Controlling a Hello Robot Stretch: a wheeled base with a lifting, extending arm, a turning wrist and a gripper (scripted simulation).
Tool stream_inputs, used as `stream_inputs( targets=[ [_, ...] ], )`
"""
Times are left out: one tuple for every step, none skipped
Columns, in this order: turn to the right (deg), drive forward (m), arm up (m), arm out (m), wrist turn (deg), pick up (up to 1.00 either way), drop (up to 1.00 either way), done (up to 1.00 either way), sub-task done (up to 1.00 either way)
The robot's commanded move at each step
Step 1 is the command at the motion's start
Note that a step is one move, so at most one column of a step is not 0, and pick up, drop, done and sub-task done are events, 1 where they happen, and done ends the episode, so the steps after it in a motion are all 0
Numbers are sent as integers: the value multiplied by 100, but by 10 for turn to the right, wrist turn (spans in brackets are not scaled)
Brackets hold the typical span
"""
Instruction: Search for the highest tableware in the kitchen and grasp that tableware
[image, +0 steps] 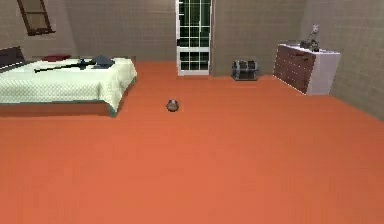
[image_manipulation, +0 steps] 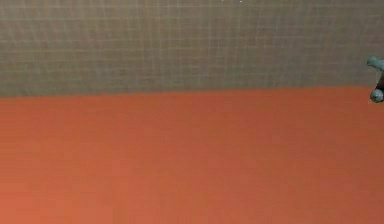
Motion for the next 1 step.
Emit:
stream_inputs(
  targets=[
    [30,0,0,0,0,0,0,0,0]
  ],
)
